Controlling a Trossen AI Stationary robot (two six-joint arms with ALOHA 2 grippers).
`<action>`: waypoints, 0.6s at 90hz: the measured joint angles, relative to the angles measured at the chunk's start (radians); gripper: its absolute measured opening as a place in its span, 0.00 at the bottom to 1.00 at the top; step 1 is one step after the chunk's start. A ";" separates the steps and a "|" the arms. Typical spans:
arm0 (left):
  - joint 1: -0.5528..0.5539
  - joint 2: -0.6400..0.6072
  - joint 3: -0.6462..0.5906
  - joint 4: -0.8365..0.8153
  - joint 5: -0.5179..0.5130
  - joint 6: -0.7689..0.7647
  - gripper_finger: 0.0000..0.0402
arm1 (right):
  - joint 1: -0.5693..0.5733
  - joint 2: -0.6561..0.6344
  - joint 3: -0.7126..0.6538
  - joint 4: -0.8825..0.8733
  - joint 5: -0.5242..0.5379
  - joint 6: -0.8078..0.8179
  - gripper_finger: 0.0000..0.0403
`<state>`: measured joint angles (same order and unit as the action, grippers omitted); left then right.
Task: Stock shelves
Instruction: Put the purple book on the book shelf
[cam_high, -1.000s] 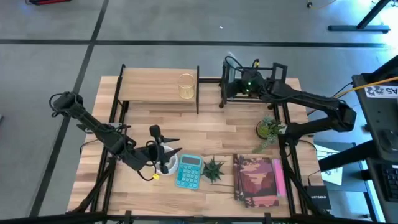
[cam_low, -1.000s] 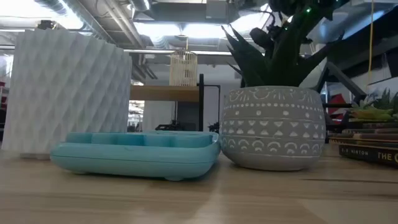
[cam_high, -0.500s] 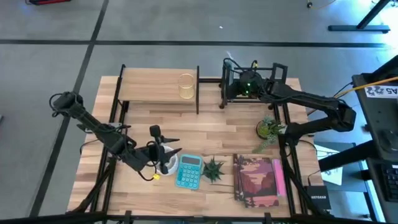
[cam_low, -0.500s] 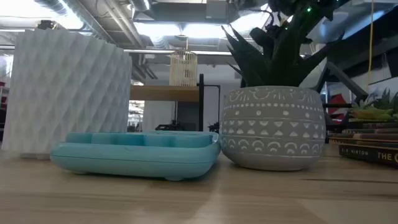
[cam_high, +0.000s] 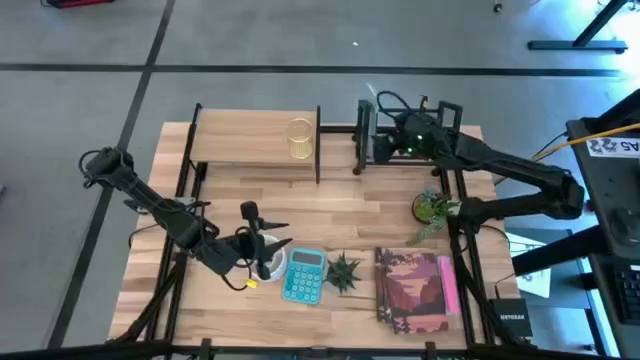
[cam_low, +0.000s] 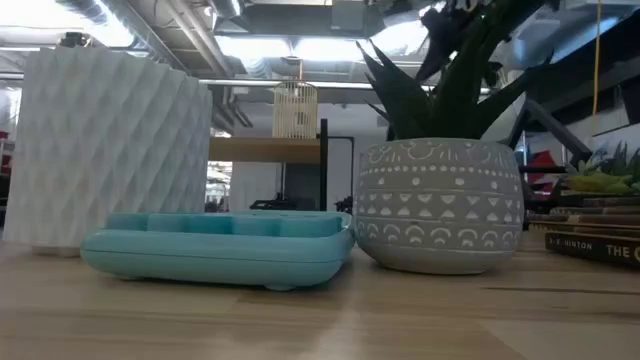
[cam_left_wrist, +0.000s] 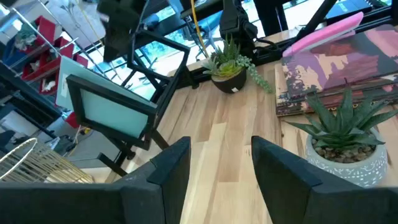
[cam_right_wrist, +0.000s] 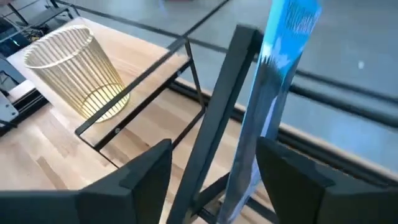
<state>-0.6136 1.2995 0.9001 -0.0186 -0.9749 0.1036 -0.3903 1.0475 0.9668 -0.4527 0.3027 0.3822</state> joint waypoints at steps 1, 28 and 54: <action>0.000 0.000 0.000 0.000 0.000 0.000 0.39 | 0.005 -0.006 0.000 -0.004 0.006 -0.005 0.54; 0.000 0.000 0.000 0.000 0.000 -0.006 0.39 | 0.378 -0.038 0.000 -0.131 0.261 -0.137 0.50; 0.000 0.000 0.000 0.000 0.000 -0.023 0.39 | 0.873 0.174 0.001 -0.161 0.333 -0.098 0.46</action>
<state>-0.6136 1.2995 0.9005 -0.0189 -0.9749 0.0807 0.4829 1.2218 0.9678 -0.6132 0.6353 0.2842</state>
